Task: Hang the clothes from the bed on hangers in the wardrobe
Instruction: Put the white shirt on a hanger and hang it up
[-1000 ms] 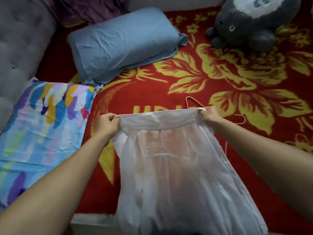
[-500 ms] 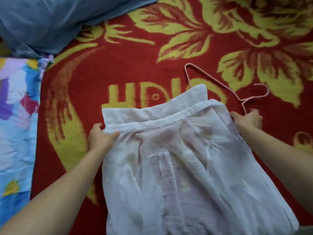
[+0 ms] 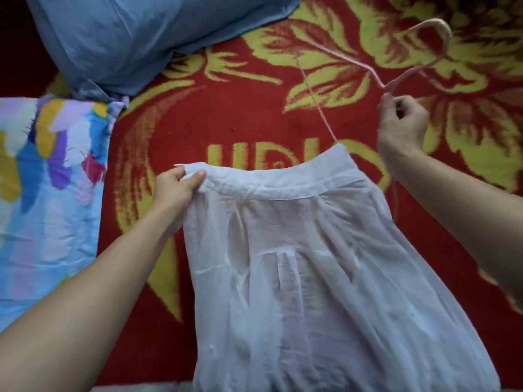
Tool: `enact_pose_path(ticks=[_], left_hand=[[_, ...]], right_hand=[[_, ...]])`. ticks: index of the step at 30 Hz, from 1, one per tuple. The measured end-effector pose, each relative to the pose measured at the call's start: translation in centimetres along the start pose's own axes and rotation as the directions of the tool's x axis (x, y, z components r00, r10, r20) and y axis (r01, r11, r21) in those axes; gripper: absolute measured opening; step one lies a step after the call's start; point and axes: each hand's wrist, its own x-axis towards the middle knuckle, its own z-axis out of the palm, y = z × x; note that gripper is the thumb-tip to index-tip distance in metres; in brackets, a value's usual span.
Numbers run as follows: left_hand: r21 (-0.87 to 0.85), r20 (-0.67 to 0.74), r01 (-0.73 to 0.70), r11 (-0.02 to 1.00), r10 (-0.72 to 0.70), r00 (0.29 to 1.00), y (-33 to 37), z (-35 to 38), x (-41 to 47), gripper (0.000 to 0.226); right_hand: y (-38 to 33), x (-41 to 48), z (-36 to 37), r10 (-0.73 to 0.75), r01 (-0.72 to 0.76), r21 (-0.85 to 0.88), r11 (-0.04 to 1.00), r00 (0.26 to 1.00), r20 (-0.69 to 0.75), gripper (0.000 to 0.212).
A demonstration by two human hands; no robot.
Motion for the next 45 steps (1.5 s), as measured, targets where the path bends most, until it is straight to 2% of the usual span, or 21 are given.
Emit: enact_pose_path(ticks=[3, 6, 9, 11, 12, 13, 15, 17, 18, 22, 25, 26, 29, 31, 32, 34, 36, 37, 39, 42, 45], left_hand=[[-0.053, 0.054, -0.015, 0.998, 0.018, 0.998, 2.7, 0.3, -2.3, 0.014], [-0.119, 0.357, 0.002, 0.993, 0.041, 0.933, 4.5, 3.7, -6.8, 0.013], [-0.003, 0.728, 0.095, 0.995, -0.064, 0.683, 3.8, 8.9, -11.6, 0.019], [0.211, 0.866, -0.009, 0.977, -0.183, 0.466, 2.8, 11.8, -13.7, 0.021], [0.295, 0.878, -0.071, 0.953, -0.242, 0.414, 2.2, 13.0, -14.0, 0.021], [0.343, 0.866, -0.111, 0.933, -0.269, 0.421, 1.8, 13.8, -14.0, 0.021], [0.381, 0.757, -0.197, 0.903, -0.183, 0.627, 0.7, 15.0, -13.0, 0.028], [0.549, 0.551, -0.381, 0.744, 0.021, 0.835, -0.4, 15.5, -10.7, 0.041], [0.669, 0.498, -0.468, 0.578, 0.119, 0.859, -0.8, 15.7, -9.5, 0.048], [0.759, 0.651, -0.646, -0.081, 0.121, 0.749, -2.1, 17.2, -4.7, 0.076], [0.693, 0.716, -0.671, -0.266, 0.136, 0.685, -2.4, 18.5, -3.2, 0.044], [0.696, 0.715, -0.669, -0.261, 0.169, 0.678, -2.3, 18.8, -3.1, 0.031], [0.648, 0.749, -0.748, -0.146, 0.302, 0.590, -1.5, 19.4, -3.5, 0.014], [0.560, 0.746, -0.827, 0.044, 0.406, 0.527, -0.3, 19.4, -4.3, 0.009], [0.514, 0.727, -0.841, 0.168, 0.435, 0.531, 0.6, 19.4, -5.0, 0.009], [0.445, 0.688, -0.806, 0.390, 0.428, 0.587, 2.4, 19.0, -6.8, 0.009], [0.413, 0.664, -0.769, 0.488, 0.417, 0.621, 4.0, 18.1, -8.5, 0.010], [0.415, 0.659, -0.763, 0.496, 0.414, 0.628, 4.7, 17.3, -9.2, 0.010], [0.456, 0.652, -0.743, 0.491, 0.384, 0.654, 5.7, 14.6, -10.5, 0.014], [0.542, 0.648, -0.689, 0.481, 0.281, 0.707, 6.1, 8.9, -13.4, 0.034], [0.716, 0.621, -0.654, 0.244, 0.204, 0.757, 4.4, 4.5, -17.1, 0.044]], right_hand=[[-3.5, 1.0, -1.2, -0.087, 0.088, 0.019, 0.996, 0.994, -0.067, 0.025], [-3.6, 1.2, -3.1, -0.102, 0.096, -0.082, 0.992, 0.993, -0.064, 0.023], [-0.9, 1.1, -6.4, -0.046, 0.019, -0.193, 0.981, 0.989, -0.138, 0.024], [1.9, 1.4, -9.5, 0.024, -0.073, -0.248, 0.966, 0.980, -0.197, 0.034], [3.3, 1.5, -11.3, 0.088, -0.146, -0.262, 0.954, 0.971, -0.223, 0.036], [4.9, 1.7, -12.9, 0.161, -0.225, -0.258, 0.940, 0.956, -0.247, 0.038], [8.6, 2.4, -16.0, 0.334, -0.396, -0.184, 0.900, 0.896, -0.293, 0.047], [12.1, 2.5, -18.2, 0.494, -0.530, -0.067, 0.846, 0.824, -0.279, 0.036], [13.5, 2.2, -19.0, 0.550, -0.572, -0.023, 0.820, 0.798, -0.248, 0.027], [16.6, 0.1, -19.9, 0.632, -0.627, 0.079, 0.775, 0.762, -0.140, 0.020], [16.9, -2.1, -19.1, 0.633, -0.631, 0.044, 0.774, 0.771, -0.075, 0.023], [17.2, -2.8, -18.9, 0.627, -0.631, -0.096, 0.770, 0.776, -0.073, 0.026], [16.8, -5.0, -18.5, 0.518, -0.492, -0.598, 0.632, 0.843, -0.146, 0.073], [14.5, -7.3, -16.8, 0.303, -0.276, -0.618, 0.737, 0.951, -0.064, 0.078], [13.1, -8.8, -15.4, 0.230, -0.159, -0.519, 0.840, 0.970, 0.074, 0.075], [10.1, -12.4, -12.3, 0.235, -0.095, -0.304, 0.948, 0.854, 0.465, 0.071], [8.8, -15.9, -9.2, 0.223, 0.016, -0.315, 0.949, 0.673, 0.705, 0.044], [8.5, -16.9, -8.2, 0.179, 0.093, -0.310, 0.946, 0.649, 0.739, 0.027], [8.0, -17.3, -7.8, 0.119, 0.106, -0.257, 0.961, 0.679, 0.724, 0.026], [6.6, -16.7, -9.3, 0.180, -0.099, -0.164, 0.982, 0.770, 0.612, 0.022], [3.6, -17.2, -10.8, 0.129, -0.072, -0.120, 0.990, 0.798, 0.588, 0.034]])
